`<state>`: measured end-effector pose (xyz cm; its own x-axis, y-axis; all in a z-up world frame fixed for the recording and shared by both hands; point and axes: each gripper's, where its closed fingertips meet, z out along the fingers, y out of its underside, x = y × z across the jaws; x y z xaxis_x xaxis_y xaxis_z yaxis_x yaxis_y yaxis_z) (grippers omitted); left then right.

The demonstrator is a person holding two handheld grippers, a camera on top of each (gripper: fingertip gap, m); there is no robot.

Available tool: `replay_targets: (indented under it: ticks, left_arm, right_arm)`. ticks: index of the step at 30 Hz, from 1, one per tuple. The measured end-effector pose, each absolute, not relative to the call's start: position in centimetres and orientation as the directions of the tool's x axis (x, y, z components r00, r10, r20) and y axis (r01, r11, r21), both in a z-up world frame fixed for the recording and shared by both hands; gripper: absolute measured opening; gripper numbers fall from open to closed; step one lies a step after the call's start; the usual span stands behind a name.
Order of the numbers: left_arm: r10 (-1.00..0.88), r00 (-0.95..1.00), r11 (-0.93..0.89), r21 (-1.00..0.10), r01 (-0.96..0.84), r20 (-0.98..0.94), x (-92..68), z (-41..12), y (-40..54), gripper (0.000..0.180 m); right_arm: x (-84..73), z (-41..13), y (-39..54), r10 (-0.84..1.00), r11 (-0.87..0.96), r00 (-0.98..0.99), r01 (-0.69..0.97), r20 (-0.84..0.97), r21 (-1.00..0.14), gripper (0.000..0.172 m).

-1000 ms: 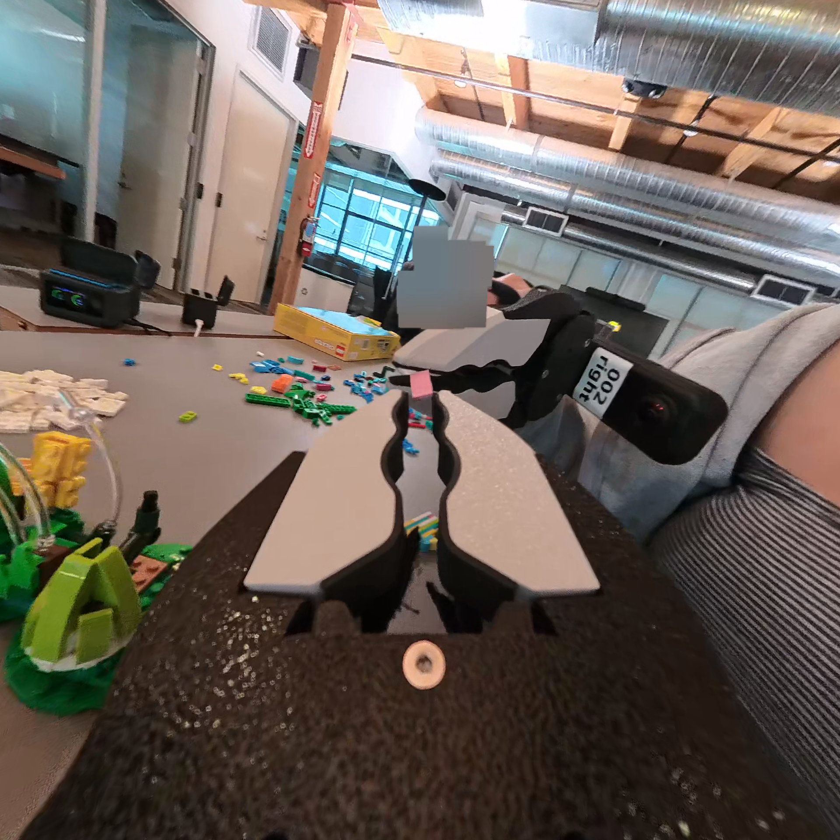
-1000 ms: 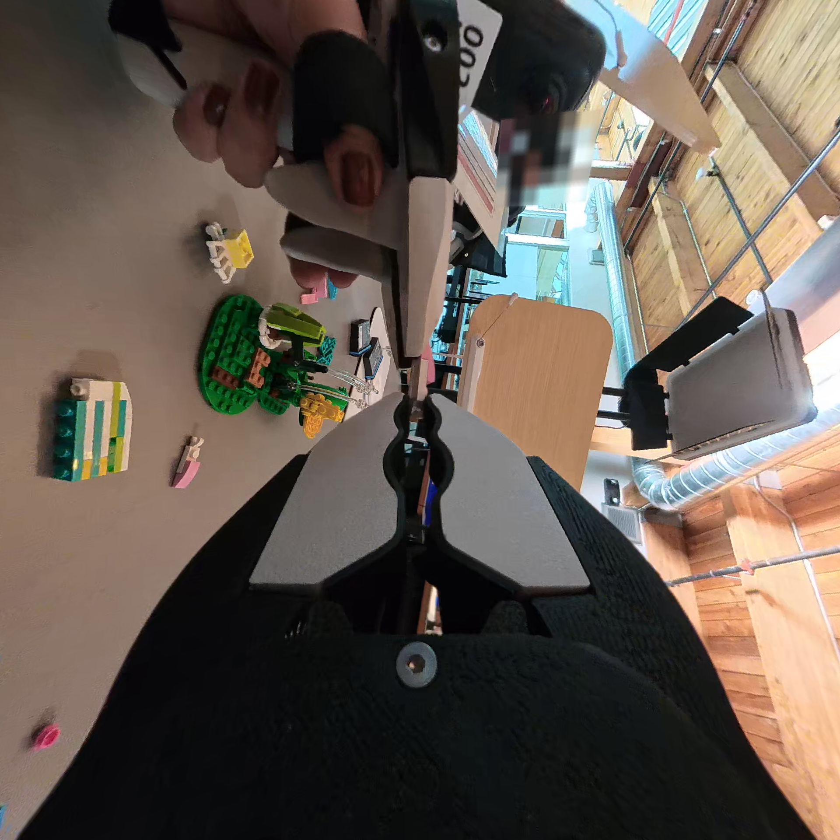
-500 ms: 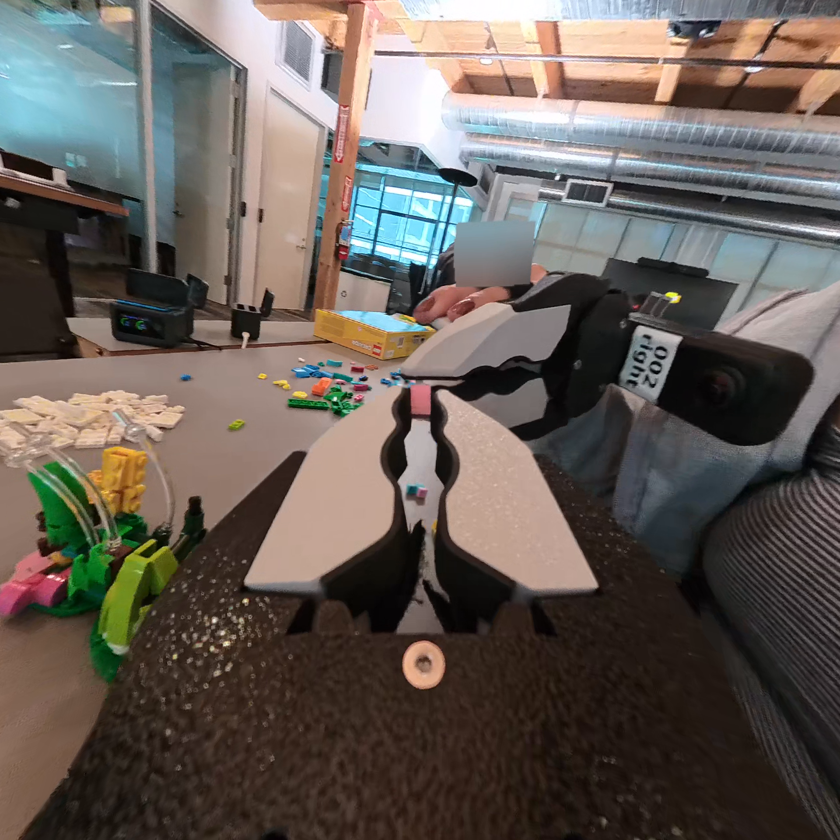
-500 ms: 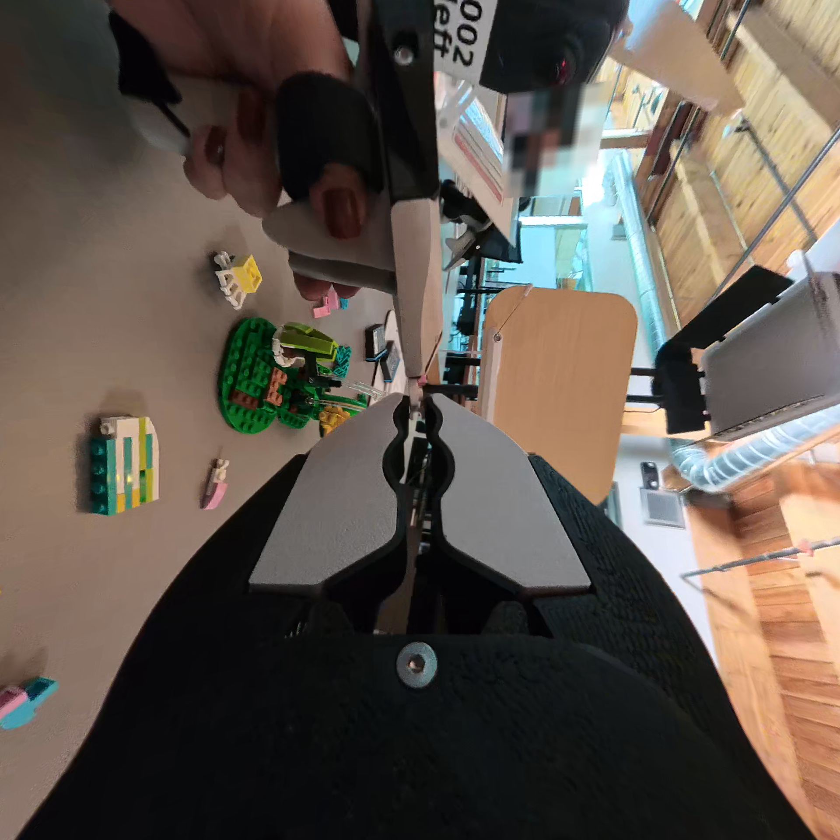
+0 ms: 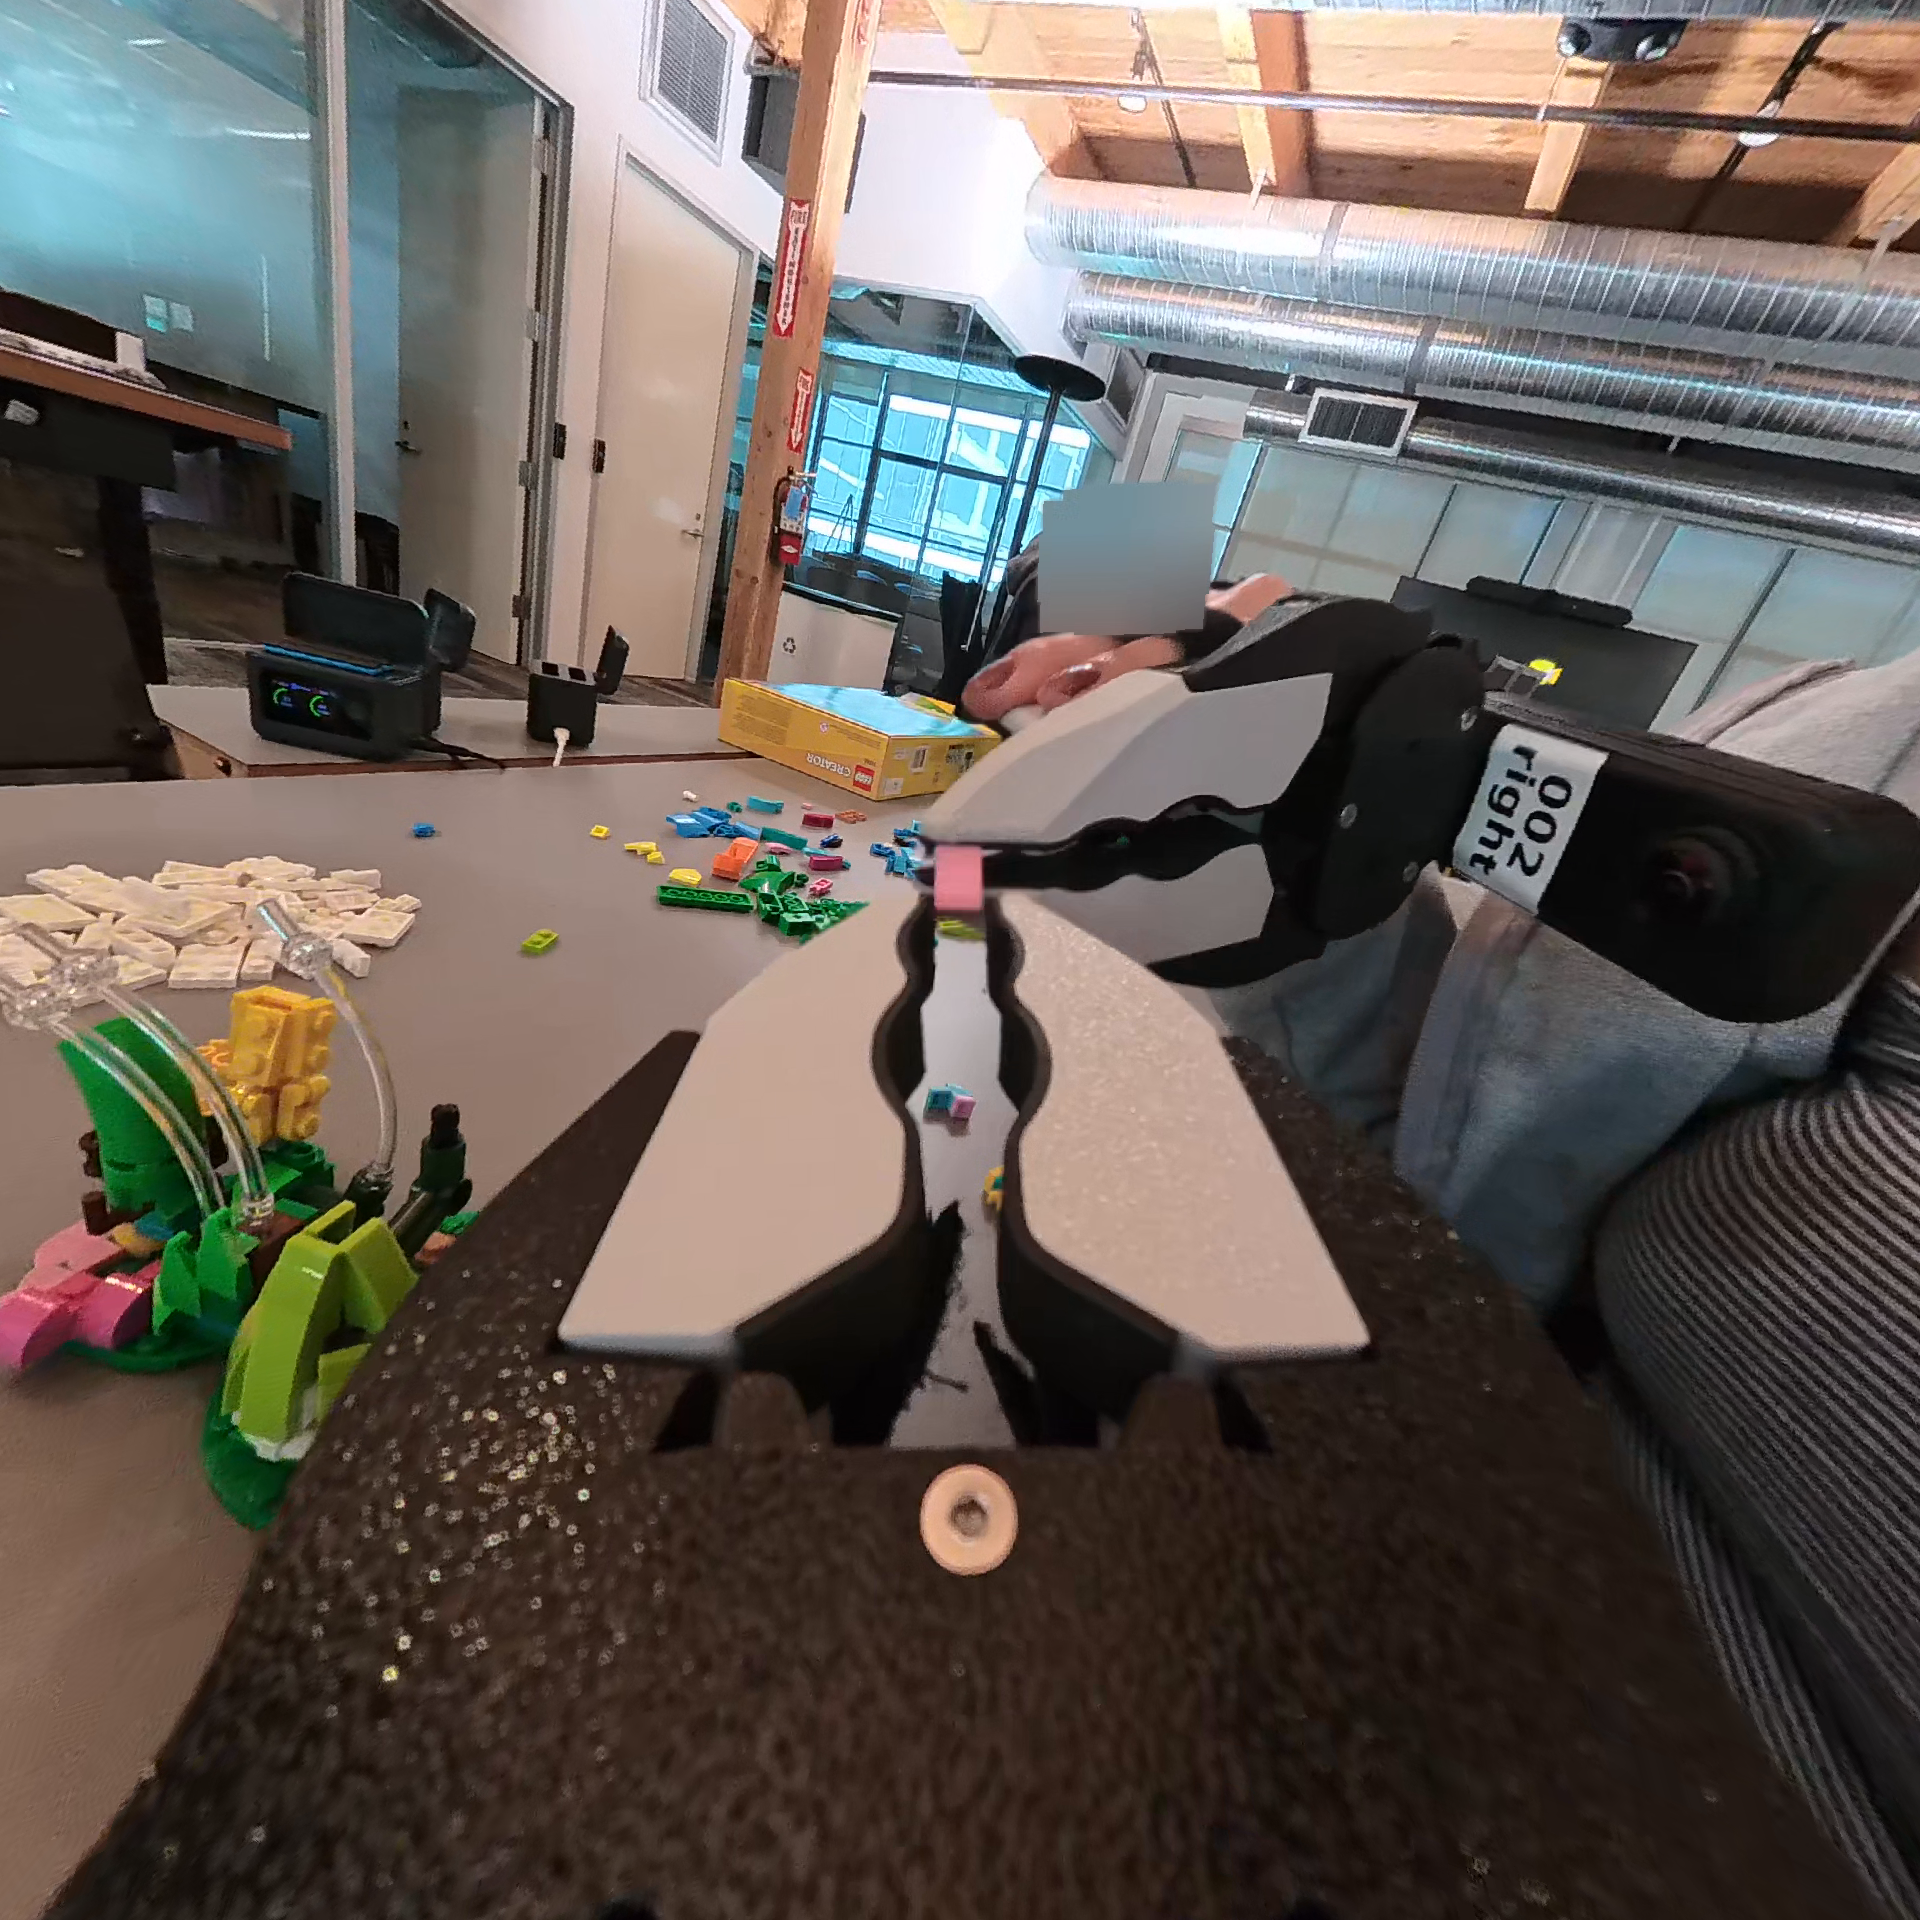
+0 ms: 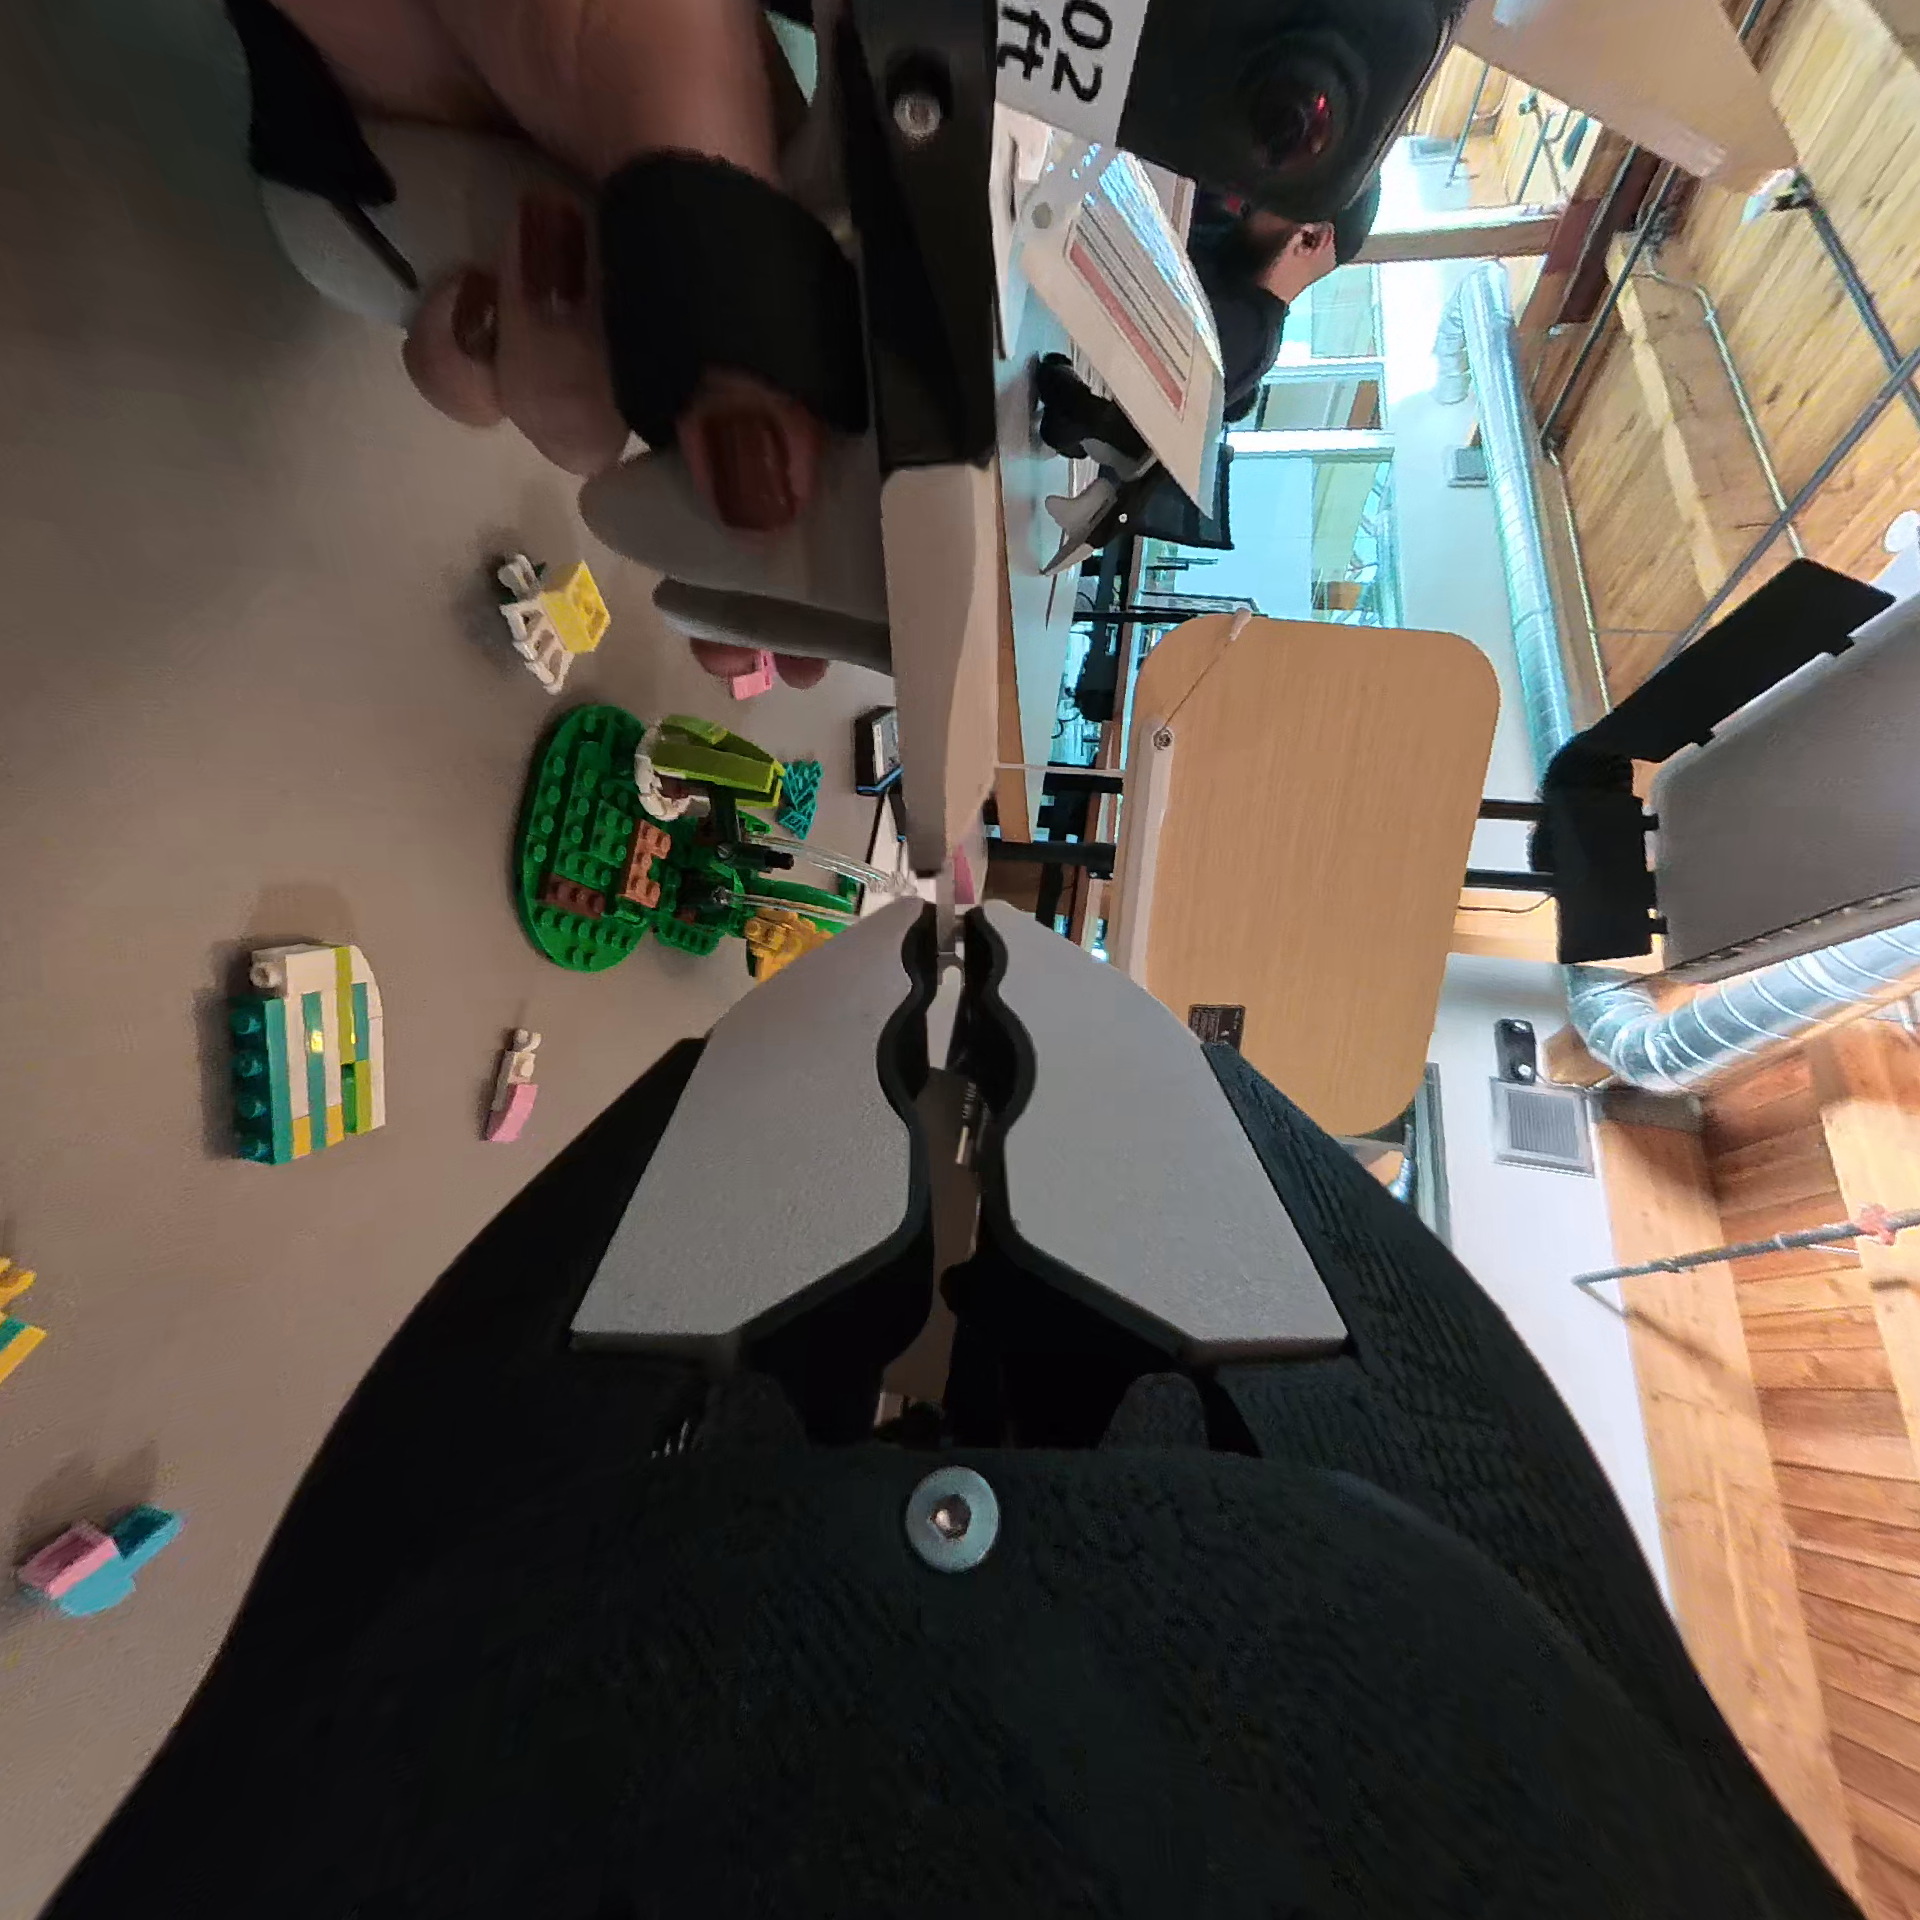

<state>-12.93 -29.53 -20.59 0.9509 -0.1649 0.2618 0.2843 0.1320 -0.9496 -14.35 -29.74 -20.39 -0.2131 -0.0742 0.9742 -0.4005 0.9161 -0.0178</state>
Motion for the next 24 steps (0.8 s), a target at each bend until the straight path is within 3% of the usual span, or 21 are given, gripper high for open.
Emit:
replay_targets:
  ticks: [7,11,24]
  left_arm:
    - [-0.234,0.924,0.133,-0.931,0.339,0.302,-12.25,-20.42,-29.44,0.02]
    - [-0.204,0.934,0.137,-0.936,0.324,0.294,-12.55,-20.58,-29.29,0.01]
    - [-0.176,0.942,0.121,-0.943,0.31,0.287,-12.94,-20.92,-29.43,0.007]
  right_arm:
    - [-14.25,-20.34,-29.16,-0.095,0.917,-0.218,-0.399,0.971,0.001,0.003]
    - [-14.1,-20.47,-29.2,-0.091,0.912,-0.231,-0.409,0.969,-0.012,0.003]
    - [-14.09,-21.22,-29.56,-0.109,0.908,-0.236,-0.419,0.966,0.001,0.003]
